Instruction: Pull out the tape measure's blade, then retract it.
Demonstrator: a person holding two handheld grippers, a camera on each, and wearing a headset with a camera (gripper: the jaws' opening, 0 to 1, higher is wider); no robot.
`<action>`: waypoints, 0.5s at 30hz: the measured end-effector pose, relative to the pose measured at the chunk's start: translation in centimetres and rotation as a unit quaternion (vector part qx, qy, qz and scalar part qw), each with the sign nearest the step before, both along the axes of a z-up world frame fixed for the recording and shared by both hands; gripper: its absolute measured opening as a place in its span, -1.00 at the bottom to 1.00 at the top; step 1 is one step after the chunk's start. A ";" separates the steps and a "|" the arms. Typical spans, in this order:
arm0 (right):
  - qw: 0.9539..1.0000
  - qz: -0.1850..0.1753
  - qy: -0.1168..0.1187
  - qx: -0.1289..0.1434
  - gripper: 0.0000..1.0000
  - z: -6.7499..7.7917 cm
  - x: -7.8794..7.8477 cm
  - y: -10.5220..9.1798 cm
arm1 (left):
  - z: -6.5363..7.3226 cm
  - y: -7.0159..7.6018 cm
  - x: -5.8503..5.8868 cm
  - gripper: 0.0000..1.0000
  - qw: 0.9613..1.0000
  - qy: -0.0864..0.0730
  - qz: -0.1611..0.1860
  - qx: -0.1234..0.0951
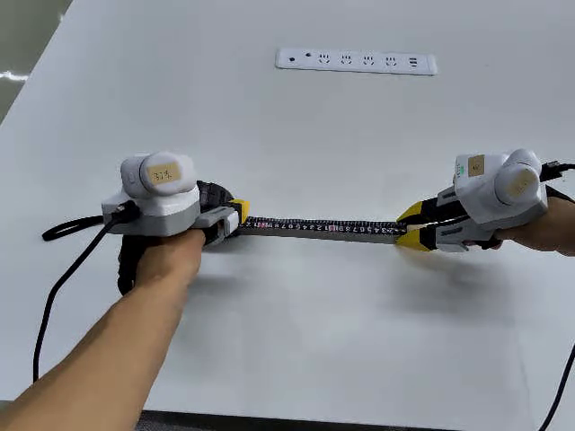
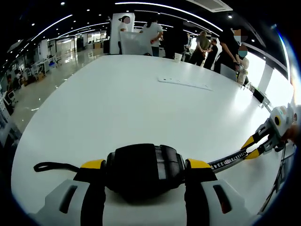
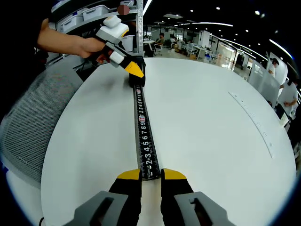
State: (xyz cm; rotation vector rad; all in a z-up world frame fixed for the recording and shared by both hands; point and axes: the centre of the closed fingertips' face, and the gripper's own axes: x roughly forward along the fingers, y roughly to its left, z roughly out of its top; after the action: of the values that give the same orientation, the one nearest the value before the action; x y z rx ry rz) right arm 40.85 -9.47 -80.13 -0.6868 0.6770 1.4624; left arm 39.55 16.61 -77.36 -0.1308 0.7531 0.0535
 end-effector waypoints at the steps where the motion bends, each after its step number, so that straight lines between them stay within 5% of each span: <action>1: 1.000 0.000 0.000 0.000 -0.75 0.0 0.0 0.0 | 0.0 0.0 0.0 0.29 1.000 0.002 0.000 0.000; 15: 1.000 0.002 0.001 -0.002 -0.76 0.0 -0.1 0.0 | -0.2 0.1 -0.1 0.22 1.000 0.020 0.001 0.006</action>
State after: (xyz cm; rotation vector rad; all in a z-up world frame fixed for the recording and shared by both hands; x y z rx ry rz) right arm 40.77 -9.51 -80.14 -0.6899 0.6801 1.4654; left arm 39.44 16.72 -77.60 -0.1188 0.7917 0.0622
